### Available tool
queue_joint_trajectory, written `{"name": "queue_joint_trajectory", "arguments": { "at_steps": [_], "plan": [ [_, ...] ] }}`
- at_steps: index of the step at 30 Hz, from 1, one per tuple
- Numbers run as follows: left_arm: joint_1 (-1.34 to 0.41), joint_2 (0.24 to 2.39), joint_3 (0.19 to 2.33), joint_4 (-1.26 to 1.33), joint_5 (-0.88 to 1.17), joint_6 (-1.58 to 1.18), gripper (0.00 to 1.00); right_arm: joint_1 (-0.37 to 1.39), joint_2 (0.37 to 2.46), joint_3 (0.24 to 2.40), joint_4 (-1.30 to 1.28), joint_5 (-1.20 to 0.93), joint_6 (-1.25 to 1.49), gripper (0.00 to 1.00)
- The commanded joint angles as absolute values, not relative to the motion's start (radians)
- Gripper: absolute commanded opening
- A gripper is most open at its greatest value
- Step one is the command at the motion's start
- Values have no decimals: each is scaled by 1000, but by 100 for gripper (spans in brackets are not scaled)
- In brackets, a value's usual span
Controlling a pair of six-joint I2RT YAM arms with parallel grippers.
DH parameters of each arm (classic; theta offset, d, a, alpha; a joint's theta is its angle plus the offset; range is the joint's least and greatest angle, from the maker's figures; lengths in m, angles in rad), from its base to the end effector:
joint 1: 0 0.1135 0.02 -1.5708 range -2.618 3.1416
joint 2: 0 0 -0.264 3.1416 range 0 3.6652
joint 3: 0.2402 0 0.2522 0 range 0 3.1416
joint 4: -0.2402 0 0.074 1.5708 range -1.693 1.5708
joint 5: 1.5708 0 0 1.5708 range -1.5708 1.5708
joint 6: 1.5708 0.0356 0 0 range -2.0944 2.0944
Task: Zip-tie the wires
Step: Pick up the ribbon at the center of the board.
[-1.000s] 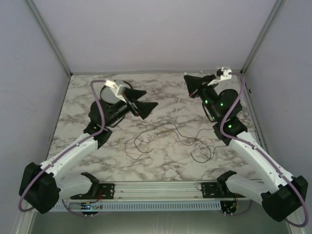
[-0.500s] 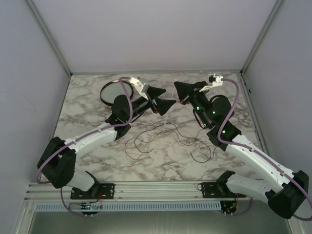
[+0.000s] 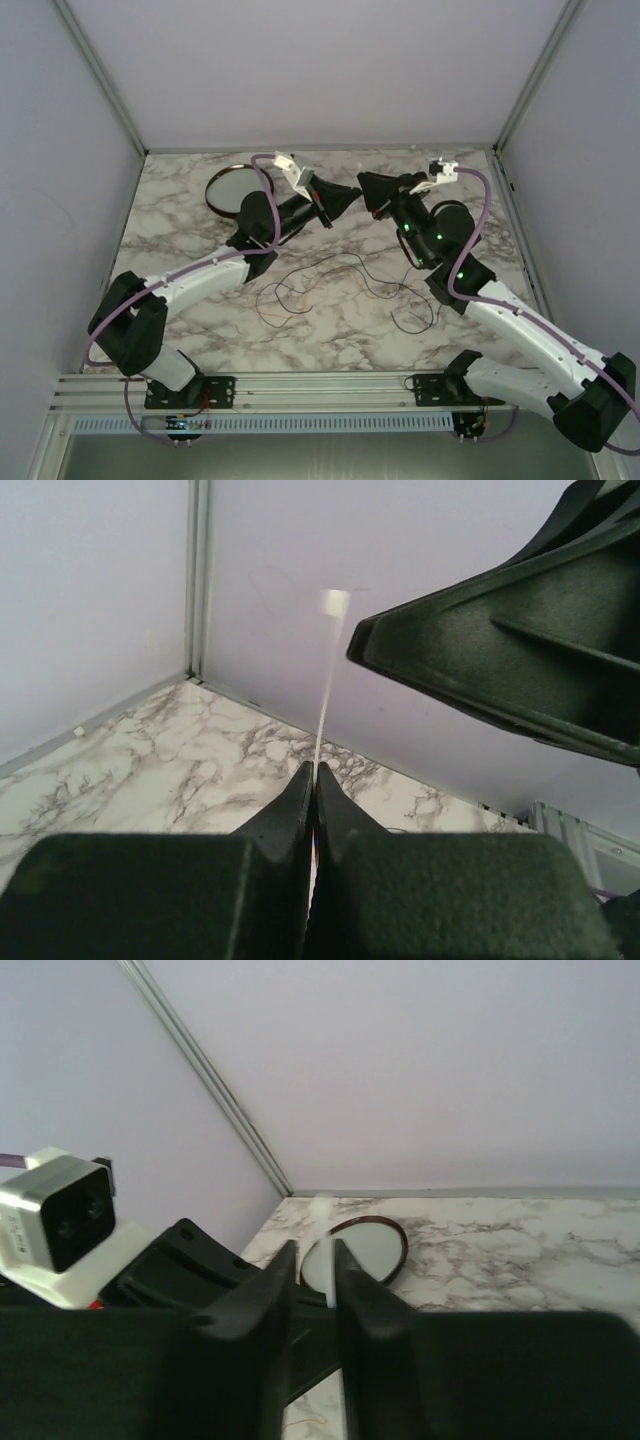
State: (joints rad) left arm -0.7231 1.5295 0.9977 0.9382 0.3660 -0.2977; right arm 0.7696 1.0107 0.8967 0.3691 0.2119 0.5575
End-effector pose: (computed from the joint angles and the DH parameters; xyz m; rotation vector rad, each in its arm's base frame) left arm 0.2534 -0.2406 0.3472 0.5926 1.1198 -1.1021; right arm 0.1741 0.1583 0.3964 0.0427 1.3882 0.9815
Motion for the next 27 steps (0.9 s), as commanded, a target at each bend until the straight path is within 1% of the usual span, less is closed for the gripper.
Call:
{"name": "queue_joint_trajectory", "arguments": {
  "at_steps": [1, 3, 4, 5, 7, 11, 17, 22, 27],
  "plan": [
    [-727, 1541, 1022, 1039, 364, -334, 0, 772, 944, 890, 412, 212, 537, 27],
    [-727, 1542, 1020, 1044, 351, -348, 0, 757, 903, 880, 406, 212, 530, 40],
    [-726, 1541, 1019, 1046, 348, -351, 0, 747, 881, 875, 403, 211, 529, 45],
    [-727, 1540, 1019, 1048, 345, -355, 0, 734, 855, 868, 400, 208, 529, 48],
    [-727, 1537, 1014, 1060, 353, -367, 0, 712, 808, 850, 395, 201, 516, 51],
    [-727, 1521, 995, 1125, 404, -420, 0, 649, 732, 813, 386, 140, 499, 54],
    [-728, 1484, 993, 1189, 509, -517, 0, 539, 714, 767, 474, -226, 516, 54],
    [-727, 1467, 1009, 1213, 566, -560, 0, 522, 814, 795, 544, -439, 558, 53],
    [-727, 1466, 1012, 1249, 602, -597, 0, 525, 928, 854, 632, -550, 616, 46]
  ]
}}
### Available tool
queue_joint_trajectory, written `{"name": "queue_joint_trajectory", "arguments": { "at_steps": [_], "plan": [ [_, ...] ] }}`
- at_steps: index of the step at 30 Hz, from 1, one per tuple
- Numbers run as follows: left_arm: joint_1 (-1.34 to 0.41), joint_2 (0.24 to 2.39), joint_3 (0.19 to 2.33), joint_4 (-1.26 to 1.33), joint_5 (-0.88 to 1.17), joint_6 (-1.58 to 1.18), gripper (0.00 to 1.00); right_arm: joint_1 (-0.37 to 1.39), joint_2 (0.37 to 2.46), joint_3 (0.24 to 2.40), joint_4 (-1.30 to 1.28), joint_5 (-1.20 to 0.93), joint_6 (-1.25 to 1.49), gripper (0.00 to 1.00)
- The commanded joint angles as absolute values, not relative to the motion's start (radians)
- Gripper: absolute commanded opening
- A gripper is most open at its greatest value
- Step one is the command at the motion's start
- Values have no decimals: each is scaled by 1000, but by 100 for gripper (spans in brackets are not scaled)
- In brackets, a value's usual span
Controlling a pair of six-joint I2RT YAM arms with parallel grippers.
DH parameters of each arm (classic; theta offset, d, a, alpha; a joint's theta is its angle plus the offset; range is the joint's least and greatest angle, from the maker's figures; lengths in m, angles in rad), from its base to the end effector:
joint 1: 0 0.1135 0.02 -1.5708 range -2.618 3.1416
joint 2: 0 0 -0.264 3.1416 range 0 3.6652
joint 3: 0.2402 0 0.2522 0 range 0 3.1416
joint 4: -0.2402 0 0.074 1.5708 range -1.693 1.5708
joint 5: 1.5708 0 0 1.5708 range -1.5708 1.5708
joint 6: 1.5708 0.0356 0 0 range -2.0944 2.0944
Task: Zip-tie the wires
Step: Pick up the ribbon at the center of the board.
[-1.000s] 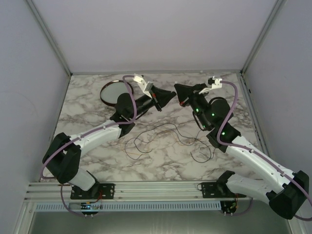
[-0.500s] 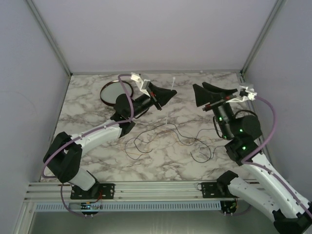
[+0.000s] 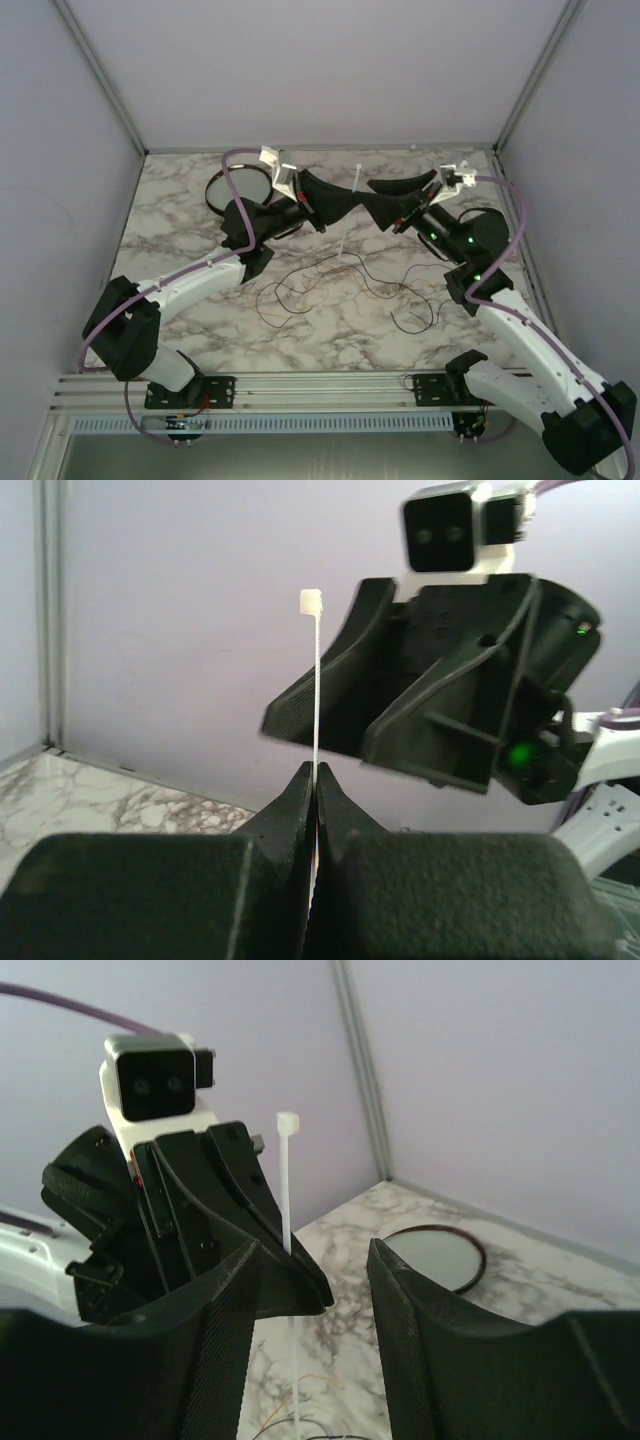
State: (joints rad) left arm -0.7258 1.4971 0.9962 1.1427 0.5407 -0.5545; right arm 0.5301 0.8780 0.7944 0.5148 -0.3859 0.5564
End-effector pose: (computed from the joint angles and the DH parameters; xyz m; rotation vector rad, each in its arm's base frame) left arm 0.2331 -0.2314 0.3743 0.6321 0.9422 -1.4042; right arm 0.1638 0.1115 0.4007 -0.3504 1.2056 1.1698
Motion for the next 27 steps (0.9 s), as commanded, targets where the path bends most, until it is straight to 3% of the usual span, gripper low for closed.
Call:
{"name": "queue_joint_trajectory", "arguments": {
  "at_steps": [1, 19, 27],
  "plan": [
    [-726, 1465, 1012, 1252, 608, -602, 0, 527, 941, 857, 656, -564, 627, 45],
    [-727, 1490, 1009, 1334, 681, -660, 0, 548, 1001, 868, 759, -587, 669, 22],
    [-727, 1506, 1004, 1338, 679, -668, 0, 556, 1023, 864, 808, -601, 680, 0]
  ]
}}
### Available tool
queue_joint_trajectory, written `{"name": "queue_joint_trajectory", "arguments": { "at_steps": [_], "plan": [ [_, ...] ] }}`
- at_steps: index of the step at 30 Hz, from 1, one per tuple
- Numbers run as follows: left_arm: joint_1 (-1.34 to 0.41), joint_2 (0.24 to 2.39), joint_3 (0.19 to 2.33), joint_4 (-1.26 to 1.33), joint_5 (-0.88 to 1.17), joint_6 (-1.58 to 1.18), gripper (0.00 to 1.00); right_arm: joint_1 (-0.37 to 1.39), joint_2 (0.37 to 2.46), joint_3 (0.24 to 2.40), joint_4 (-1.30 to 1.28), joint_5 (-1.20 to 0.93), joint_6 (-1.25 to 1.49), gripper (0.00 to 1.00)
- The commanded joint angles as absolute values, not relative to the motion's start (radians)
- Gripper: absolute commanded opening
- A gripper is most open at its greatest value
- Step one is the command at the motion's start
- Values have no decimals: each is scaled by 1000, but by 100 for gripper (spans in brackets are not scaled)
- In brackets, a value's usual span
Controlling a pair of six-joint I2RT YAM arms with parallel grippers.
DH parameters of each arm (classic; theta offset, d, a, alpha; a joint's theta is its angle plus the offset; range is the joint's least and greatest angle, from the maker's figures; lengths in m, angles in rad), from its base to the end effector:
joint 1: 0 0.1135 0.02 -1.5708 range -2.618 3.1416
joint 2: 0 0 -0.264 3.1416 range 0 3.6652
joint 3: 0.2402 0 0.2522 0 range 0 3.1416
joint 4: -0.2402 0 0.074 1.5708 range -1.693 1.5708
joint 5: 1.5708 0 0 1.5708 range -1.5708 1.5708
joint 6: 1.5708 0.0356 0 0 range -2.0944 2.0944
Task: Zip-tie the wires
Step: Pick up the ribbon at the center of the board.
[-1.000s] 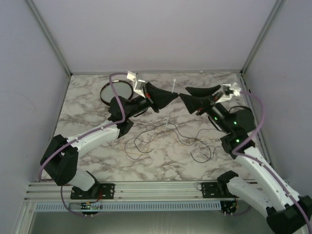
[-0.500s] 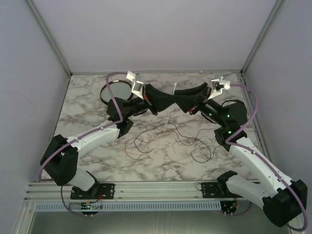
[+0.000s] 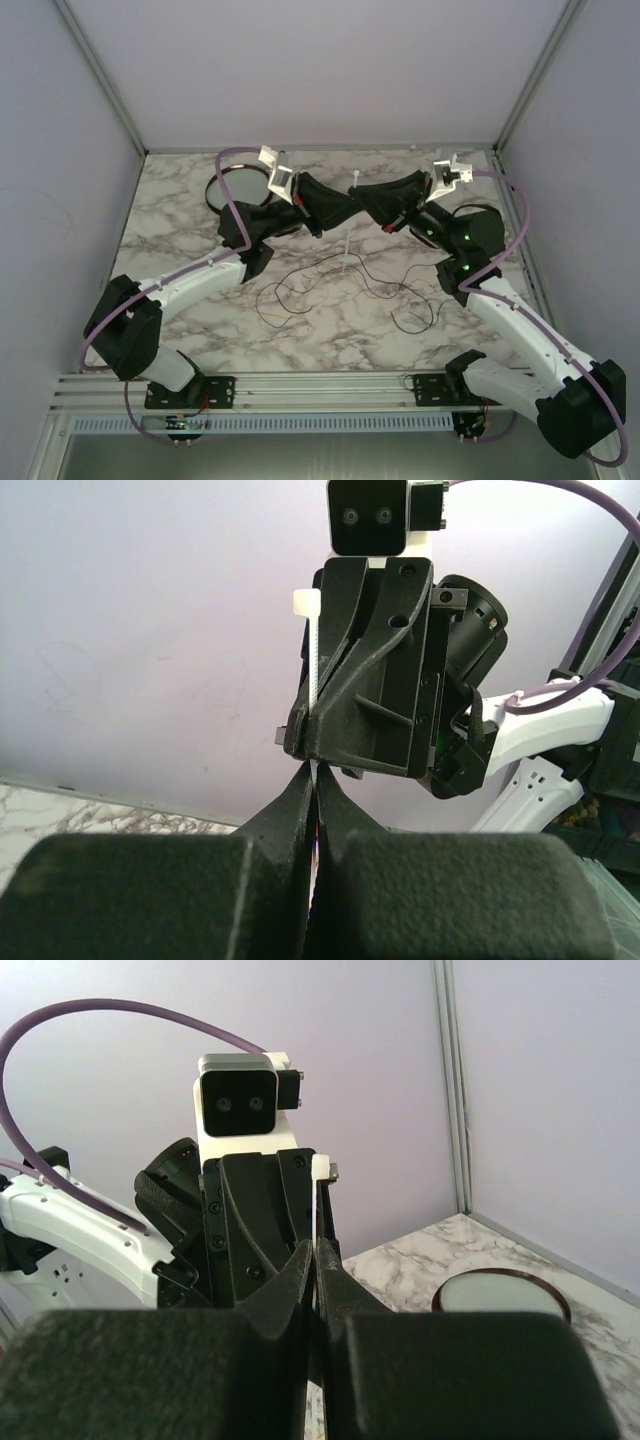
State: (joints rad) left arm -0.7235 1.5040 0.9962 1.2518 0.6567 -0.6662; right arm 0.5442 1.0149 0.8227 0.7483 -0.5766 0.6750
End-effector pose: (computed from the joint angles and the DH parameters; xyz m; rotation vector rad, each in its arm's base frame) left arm 0.2260 -0.2287 0.3794 0.7146 0.8677 -1.5281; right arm 0.1788 0.1309 0.4047 -0.5026 1.1116 1.3703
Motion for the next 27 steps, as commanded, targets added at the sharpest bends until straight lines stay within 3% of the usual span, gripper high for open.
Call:
{"name": "queue_joint_trajectory", "arguments": {
  "at_steps": [1, 4, 5, 9, 12, 19, 27],
  "plan": [
    [-727, 1504, 999, 1334, 671, -664, 0, 557, 1023, 861, 812, -598, 676, 0],
    [-725, 1489, 972, 1331, 636, -646, 0, 557, 1011, 856, 787, -576, 655, 0],
    [-724, 1480, 969, 1312, 627, -635, 8, 557, 1005, 857, 771, -565, 644, 0],
    [-724, 1426, 952, 1184, 600, -545, 61, 582, 970, 883, 607, -430, 522, 0],
    [-719, 1360, 923, 1055, 557, -454, 76, 641, 950, 923, 480, -282, 413, 0],
    [-706, 1198, 888, 784, 446, -302, 82, 814, 978, 1029, 253, 42, 187, 0],
    [-695, 1073, 877, 610, 354, -250, 83, 986, 1024, 1066, 205, 323, 3, 0]
  ]
}}
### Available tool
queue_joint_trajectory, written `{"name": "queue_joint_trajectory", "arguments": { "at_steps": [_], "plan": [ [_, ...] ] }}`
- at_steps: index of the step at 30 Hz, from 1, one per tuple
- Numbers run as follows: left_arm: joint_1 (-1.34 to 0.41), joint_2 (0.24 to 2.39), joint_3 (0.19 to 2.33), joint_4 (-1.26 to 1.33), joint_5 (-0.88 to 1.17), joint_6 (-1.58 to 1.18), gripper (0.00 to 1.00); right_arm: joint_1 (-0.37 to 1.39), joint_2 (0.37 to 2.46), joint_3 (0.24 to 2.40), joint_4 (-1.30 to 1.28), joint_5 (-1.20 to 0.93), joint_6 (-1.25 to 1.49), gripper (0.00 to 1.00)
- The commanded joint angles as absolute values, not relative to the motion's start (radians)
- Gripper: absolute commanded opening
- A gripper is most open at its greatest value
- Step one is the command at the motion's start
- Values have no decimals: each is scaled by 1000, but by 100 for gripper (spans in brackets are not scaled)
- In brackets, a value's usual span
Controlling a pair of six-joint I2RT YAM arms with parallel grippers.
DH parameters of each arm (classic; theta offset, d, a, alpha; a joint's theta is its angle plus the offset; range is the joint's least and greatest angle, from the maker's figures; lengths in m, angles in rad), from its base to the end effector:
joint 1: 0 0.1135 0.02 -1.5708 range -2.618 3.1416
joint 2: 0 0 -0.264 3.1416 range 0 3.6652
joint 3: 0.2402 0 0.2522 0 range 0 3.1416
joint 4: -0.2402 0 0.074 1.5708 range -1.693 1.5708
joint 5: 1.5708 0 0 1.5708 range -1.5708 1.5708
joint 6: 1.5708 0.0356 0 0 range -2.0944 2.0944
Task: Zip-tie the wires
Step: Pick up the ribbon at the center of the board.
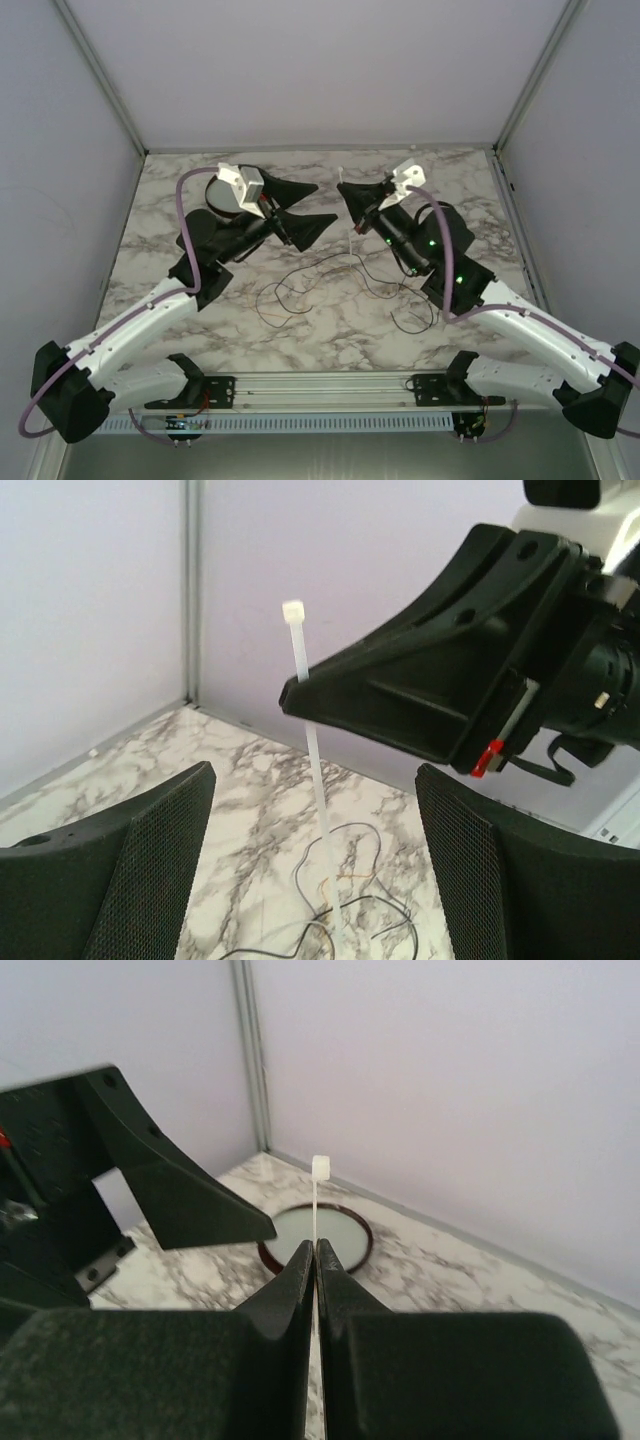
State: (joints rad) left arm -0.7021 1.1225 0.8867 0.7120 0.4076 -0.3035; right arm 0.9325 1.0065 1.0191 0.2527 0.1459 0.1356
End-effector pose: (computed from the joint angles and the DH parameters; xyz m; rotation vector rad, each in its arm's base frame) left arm 0.1837 -0.1739 0.4014 0.6064 1.0438 -1.1110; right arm 0.1402 0.1803 0.4283 -0.4039 1.2914 0.8121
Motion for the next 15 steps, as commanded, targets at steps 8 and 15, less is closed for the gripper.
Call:
{"name": "queue_joint_trajectory", "arguments": {
  "at_steps": [8, 15],
  "plan": [
    [-693, 1016, 882, 551, 323, -236, 82, 1022, 1017, 1039, 230, 357, -41, 0],
    [-613, 1083, 862, 755, 420, -373, 82, 904, 927, 946, 295, 144, 108, 0]
  ]
}}
